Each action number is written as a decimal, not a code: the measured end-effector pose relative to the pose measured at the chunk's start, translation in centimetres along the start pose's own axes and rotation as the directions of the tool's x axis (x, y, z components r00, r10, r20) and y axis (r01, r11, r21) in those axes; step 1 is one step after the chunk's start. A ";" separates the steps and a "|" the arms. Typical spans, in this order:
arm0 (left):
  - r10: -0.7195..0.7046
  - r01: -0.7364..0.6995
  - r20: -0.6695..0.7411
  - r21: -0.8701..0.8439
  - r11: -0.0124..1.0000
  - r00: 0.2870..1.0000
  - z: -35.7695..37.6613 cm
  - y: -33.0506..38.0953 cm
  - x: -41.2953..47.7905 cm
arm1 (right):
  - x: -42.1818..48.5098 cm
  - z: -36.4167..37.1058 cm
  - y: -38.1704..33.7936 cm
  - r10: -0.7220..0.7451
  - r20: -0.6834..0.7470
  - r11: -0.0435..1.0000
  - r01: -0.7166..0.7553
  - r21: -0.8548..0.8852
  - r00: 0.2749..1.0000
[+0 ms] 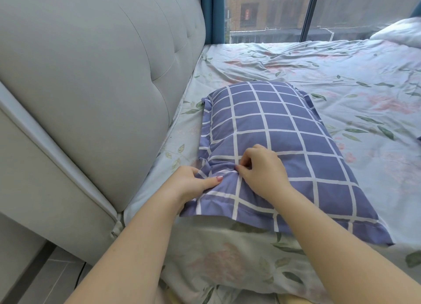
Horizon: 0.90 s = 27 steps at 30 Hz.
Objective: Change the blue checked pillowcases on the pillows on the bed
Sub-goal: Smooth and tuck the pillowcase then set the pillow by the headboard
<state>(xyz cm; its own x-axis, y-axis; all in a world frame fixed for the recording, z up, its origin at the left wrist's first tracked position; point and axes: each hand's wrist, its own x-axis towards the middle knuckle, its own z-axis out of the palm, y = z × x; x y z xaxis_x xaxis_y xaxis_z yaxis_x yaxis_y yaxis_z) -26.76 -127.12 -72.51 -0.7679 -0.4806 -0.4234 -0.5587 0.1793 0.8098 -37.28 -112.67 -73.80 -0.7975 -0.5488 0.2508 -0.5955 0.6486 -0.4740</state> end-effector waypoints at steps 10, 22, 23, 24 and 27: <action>0.026 -0.025 0.019 -0.044 0.999 0.999 0.1 0.0 0.0 | 0.8 -1.9 3.2 0.006 -0.081 0.999 -0.002 0.038 0.997; 0.025 -0.024 0.044 -0.021 0.999 0.999 -0.3 -0.1 -0.2 | 1.8 -1.7 3.2 0.057 -0.170 0.973 -0.093 -0.210 0.984; 0.020 -0.019 0.050 -0.020 1.000 0.999 -0.4 -0.1 -0.1 | 1.9 -1.8 3.2 0.088 -0.161 0.961 -0.126 -0.245 0.983; 0.024 -0.023 0.052 -0.027 0.999 0.998 -0.4 0.1 -0.3 | 1.9 -1.7 3.3 0.105 -0.145 0.958 -0.139 -0.251 0.984; 0.024 -0.022 0.059 -0.032 0.999 0.998 -0.3 -0.1 0.1 | 2.0 -1.1 3.5 0.089 -0.147 0.992 -0.101 -0.075 0.985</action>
<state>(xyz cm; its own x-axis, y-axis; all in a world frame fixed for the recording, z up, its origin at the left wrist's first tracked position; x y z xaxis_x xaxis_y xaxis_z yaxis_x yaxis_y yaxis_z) -26.69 -127.49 -72.50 -0.7985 -0.4243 -0.4269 -0.5311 0.1627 0.8316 -41.07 -110.93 -74.00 -0.8531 -0.4054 0.3285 -0.5174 0.7387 -0.4320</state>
